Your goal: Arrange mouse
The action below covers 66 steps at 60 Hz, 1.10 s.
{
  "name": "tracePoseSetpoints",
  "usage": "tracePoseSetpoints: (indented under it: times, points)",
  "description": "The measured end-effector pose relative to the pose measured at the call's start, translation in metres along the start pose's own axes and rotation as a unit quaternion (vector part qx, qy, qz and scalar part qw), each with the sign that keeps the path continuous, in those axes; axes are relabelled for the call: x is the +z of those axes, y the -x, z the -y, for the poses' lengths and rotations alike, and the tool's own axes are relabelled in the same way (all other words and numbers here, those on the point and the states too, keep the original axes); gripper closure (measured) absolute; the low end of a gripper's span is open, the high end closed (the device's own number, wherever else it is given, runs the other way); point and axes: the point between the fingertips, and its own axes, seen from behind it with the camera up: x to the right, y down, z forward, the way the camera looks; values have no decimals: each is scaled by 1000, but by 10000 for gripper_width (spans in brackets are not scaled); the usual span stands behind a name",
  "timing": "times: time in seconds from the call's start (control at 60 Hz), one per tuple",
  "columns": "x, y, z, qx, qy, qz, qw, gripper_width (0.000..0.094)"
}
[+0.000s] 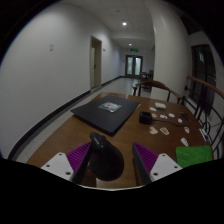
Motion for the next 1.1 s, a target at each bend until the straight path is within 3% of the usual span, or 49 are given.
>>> tracePoseSetpoints:
  times: [0.133,0.217,0.25,0.467,0.617,0.733,0.817,0.917,1.0,1.1]
  points:
    - [16,10,3,-31,7,15,999,227]
    - [25,18,3,-42,14,23,999,346]
    - [27,20,3,-43,17,25,999,452]
    - [30,23,5,-49,17,41,998,645]
    - [12,24,8,-53,3,60,997,697]
    - [-47,2,60,-59,-70,52,994,697]
    - [-105,-42,113,-60,-140,17,988,697]
    - [-158,-135,138,-43,-183,-76,979,691]
    - [-176,-226,125,4,-159,-150,976,681]
    - [-154,-287,47,27,-85,-194,977,678]
